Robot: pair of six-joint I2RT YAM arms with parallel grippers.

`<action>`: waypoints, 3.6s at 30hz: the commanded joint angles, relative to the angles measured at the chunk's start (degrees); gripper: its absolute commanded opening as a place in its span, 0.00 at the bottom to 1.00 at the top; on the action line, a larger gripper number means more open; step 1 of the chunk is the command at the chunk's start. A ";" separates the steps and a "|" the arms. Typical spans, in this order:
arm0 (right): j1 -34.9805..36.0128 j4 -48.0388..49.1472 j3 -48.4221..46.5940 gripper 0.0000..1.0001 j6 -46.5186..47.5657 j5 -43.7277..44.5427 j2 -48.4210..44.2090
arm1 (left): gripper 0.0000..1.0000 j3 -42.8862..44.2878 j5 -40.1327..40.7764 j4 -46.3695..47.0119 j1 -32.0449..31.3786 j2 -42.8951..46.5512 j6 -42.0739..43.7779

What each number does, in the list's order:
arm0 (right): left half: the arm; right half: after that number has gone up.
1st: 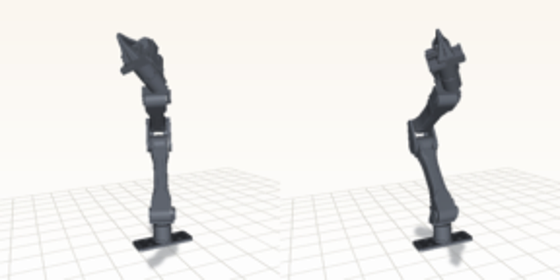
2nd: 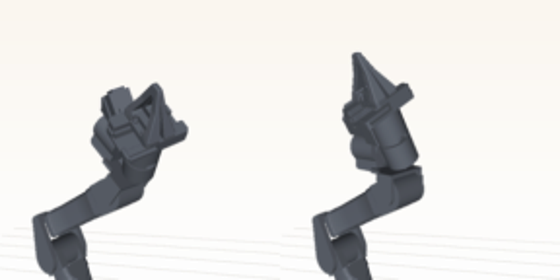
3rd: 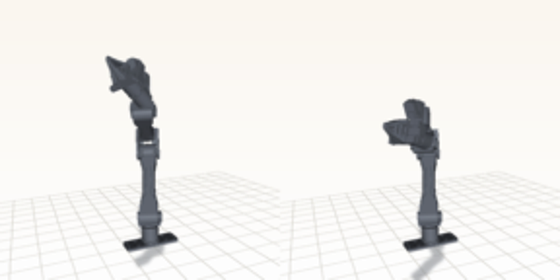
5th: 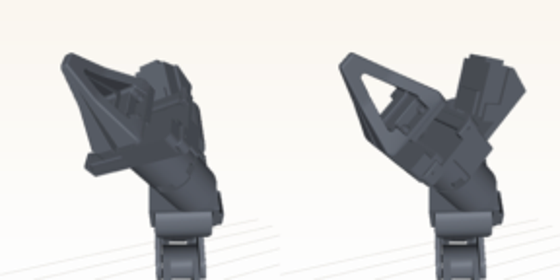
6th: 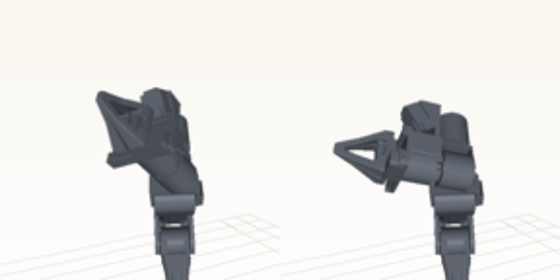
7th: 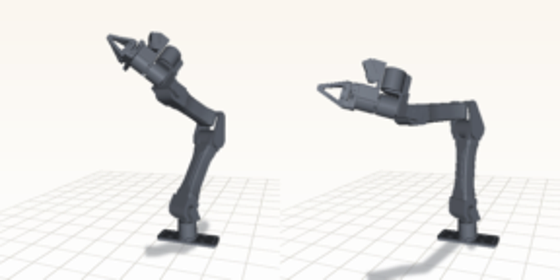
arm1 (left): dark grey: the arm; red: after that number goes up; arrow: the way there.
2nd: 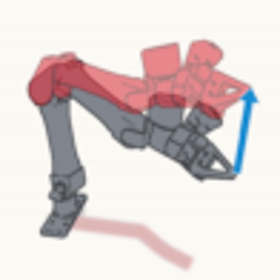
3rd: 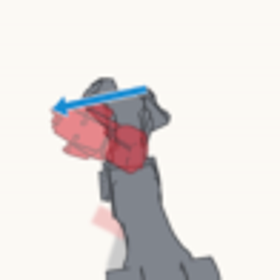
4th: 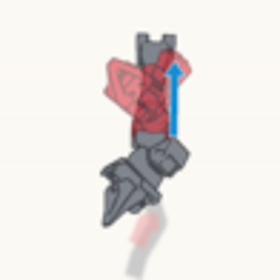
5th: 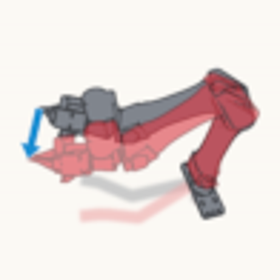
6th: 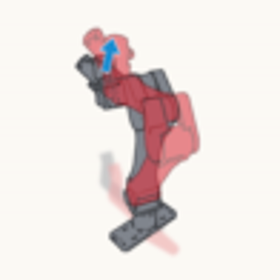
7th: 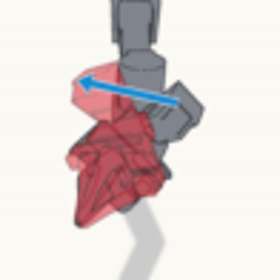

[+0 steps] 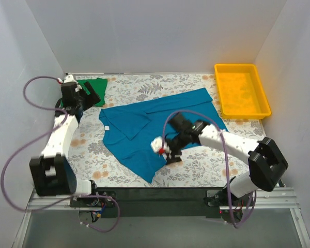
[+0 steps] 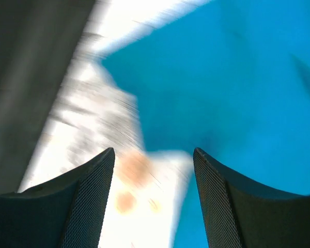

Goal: Fold and stack the t-shirts
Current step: Fold the tshirt

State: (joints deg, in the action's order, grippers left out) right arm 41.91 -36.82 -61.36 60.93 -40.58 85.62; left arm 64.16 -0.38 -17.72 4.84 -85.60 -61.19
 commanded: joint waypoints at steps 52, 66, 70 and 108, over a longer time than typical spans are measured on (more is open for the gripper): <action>3.09 10.45 -2.62 0.01 -14.87 -23.30 11.13 | 0.72 -21.54 -15.38 -19.37 -43.13 35.16 -11.49; -0.95 8.08 -5.96 0.01 -16.10 -30.79 18.52 | 0.70 -4.24 4.15 -28.16 -63.63 22.15 1.93; -1.39 7.90 -6.22 0.01 -16.10 -31.32 18.61 | 0.69 -5.00 7.41 -27.99 -67.67 20.92 17.80; -3.15 7.55 -6.75 0.01 -17.77 -35.45 19.06 | 0.00 -25.84 8.12 0.75 -69.88 23.55 48.36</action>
State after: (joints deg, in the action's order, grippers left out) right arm 39.00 -28.47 -66.04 43.44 -73.93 105.49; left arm 39.03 6.94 -18.87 -64.75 -61.73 -13.43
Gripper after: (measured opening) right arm 0.031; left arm 0.026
